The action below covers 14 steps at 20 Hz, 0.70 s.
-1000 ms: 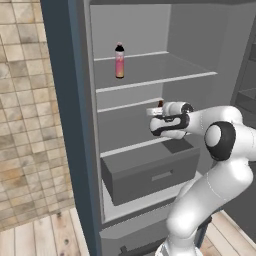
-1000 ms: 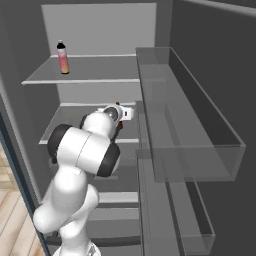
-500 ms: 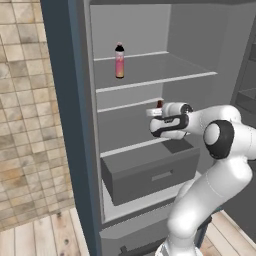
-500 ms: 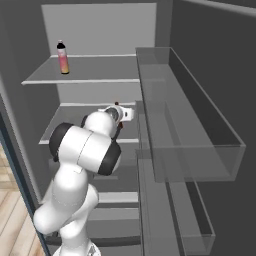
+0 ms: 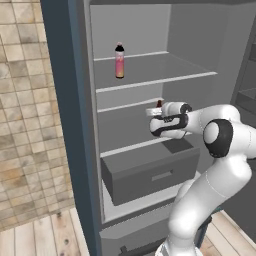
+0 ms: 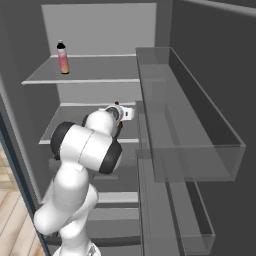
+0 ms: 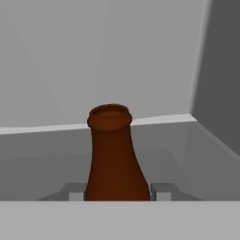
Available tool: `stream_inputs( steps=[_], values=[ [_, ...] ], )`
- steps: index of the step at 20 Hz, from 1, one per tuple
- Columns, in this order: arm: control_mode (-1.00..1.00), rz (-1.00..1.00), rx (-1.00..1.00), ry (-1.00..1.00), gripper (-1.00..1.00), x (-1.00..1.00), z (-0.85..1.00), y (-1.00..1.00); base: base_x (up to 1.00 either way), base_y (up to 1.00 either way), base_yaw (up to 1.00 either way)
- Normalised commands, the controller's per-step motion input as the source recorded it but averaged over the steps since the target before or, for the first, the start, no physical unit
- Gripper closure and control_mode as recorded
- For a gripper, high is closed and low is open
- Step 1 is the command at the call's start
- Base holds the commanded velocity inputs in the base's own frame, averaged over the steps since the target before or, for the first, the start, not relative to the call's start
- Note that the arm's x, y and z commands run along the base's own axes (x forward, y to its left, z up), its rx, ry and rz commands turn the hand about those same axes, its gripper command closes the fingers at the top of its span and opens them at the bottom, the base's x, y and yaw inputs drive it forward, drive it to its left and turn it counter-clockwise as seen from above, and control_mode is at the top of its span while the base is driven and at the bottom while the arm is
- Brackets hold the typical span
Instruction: Open the fridge, grab two sodas, and place both sodas inside the bowl with ice on the dining counter.
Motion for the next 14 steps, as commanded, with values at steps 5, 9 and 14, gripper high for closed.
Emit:
stream_inputs(
  steps=[5, 9, 14],
  values=[
    [-1.00, 0.00, 0.00, -0.01, 1.00, -0.05, 0.00, 0.00, 0.00, 0.00, 0.00],
    [-1.00, 0.00, 0.02, -0.03, 1.00, -0.13, 0.00, 0.00, 0.00, 0.00, 0.00],
    [-1.00, 0.00, 0.02, -0.02, 1.00, -0.17, 0.00, 0.00, 0.00, 0.00, 0.00]
  ],
)
